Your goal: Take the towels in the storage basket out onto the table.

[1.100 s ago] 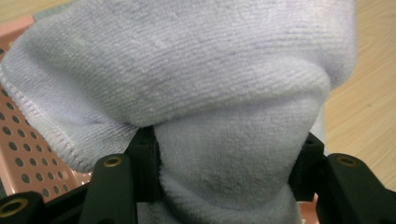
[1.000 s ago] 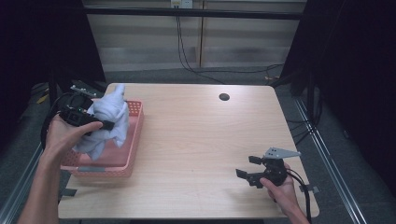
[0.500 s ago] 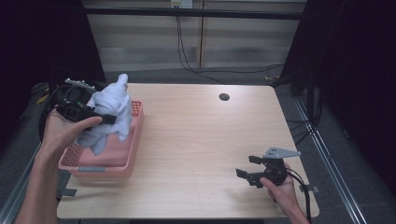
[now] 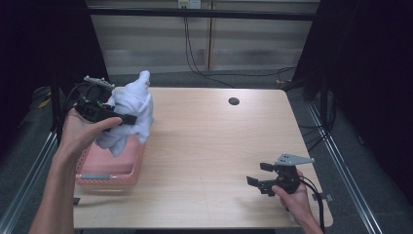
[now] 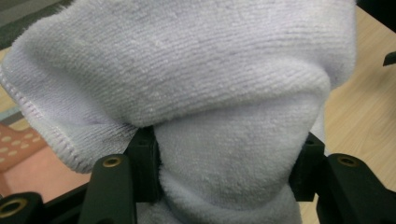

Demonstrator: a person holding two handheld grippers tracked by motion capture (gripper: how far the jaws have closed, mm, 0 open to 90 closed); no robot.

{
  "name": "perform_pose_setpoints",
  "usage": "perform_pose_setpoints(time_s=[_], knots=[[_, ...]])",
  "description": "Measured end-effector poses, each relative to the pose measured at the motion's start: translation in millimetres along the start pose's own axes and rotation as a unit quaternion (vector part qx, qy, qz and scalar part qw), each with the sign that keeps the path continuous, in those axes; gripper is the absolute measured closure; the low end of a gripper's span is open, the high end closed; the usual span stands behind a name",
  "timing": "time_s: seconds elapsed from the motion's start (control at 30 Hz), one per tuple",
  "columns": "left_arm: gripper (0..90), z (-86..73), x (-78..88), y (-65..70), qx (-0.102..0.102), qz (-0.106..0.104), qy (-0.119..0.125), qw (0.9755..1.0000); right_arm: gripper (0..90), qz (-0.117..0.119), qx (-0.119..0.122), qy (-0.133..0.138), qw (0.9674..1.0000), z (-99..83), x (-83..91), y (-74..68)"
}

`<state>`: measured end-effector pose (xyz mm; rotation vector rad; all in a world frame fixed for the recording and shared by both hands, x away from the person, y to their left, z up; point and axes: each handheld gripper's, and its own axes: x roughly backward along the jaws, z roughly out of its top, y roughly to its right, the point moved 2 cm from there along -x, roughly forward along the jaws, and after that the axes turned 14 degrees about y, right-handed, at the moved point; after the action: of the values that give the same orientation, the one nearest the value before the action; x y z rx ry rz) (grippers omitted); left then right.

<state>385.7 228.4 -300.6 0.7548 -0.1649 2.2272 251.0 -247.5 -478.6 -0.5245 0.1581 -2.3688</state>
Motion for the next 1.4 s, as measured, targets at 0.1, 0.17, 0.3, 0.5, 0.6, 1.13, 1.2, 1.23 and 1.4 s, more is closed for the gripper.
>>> perform_pose_setpoints(time_s=[0.1,0.17,0.3,0.5,0.6,1.13,1.2,1.23,1.4], knots=[[42.7,8.6,-1.5,7.4,-0.018,-0.007,0.000,0.9998,16.2,0.001,0.001,0.001,1.0000,0.2,-0.3,0.2],[42.6,15.2,-1.4,12.8,-0.025,-0.015,0.008,0.9995,16.2,0.001,0.001,0.001,1.0000,0.2,-0.2,0.1],[42.4,25.5,-3.9,27.9,-0.050,-0.022,0.012,0.9985,16.2,0.000,0.000,0.000,1.0000,0.2,0.6,0.3],[42.3,30.3,-18.0,47.6,-0.064,-0.050,0.018,0.9965,16.2,0.001,-0.001,0.000,1.0000,0.1,0.8,0.2],[42.2,31.6,-23.8,54.1,-0.065,-0.058,0.019,0.9960,16.2,0.000,-0.001,0.001,1.0000,0.2,0.9,0.4],[41.3,18.5,-79.5,97.0,-0.063,-0.108,0.031,0.9917,16.3,-0.004,-0.002,0.003,1.0000,0.4,3.8,3.1],[41.2,14.7,-84.9,102.3,-0.063,-0.118,0.035,0.9904,16.3,-0.005,-0.002,0.004,1.0000,0.8,3.8,3.5],[41.2,12.8,-87.4,104.9,-0.066,-0.120,0.034,0.9900,16.3,-0.004,-0.001,0.005,1.0000,1.0,4.2,3.9],[40.7,3.4,-102.0,118.0,-0.076,-0.135,0.023,0.9876,16.3,-0.013,-0.004,0.010,0.9999,2.2,8.0,8.2]])
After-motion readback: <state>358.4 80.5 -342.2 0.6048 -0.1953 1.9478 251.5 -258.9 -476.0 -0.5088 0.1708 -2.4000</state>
